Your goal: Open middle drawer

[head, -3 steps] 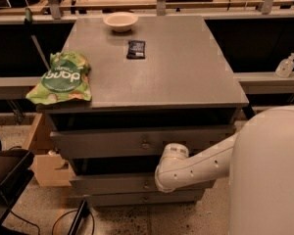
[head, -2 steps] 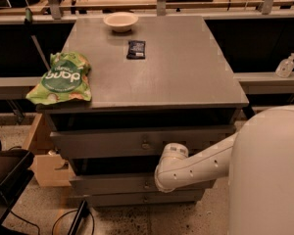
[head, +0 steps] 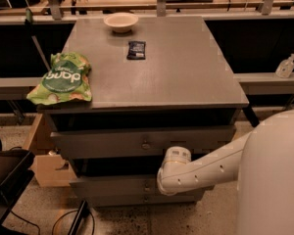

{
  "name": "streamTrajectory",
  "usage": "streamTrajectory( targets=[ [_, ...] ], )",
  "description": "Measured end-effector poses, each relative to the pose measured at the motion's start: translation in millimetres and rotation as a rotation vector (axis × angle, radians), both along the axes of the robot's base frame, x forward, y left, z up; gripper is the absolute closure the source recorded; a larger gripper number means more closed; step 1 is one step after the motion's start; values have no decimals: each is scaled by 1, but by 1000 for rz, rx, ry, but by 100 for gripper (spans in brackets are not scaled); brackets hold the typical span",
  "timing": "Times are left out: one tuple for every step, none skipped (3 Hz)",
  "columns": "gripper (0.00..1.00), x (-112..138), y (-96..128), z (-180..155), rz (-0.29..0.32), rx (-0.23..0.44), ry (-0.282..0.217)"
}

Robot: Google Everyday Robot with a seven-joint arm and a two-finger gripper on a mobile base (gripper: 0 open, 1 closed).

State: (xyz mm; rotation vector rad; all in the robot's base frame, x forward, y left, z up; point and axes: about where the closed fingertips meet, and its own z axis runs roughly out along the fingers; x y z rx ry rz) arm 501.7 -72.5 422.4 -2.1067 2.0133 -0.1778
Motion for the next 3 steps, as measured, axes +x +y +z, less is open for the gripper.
streamTrajectory(
  targets=[
    [76, 0, 0, 5, 0, 0, 0],
    [53, 0, 0, 8, 0, 0, 0],
    [28, 0, 0, 9, 0, 0, 0]
  ],
)
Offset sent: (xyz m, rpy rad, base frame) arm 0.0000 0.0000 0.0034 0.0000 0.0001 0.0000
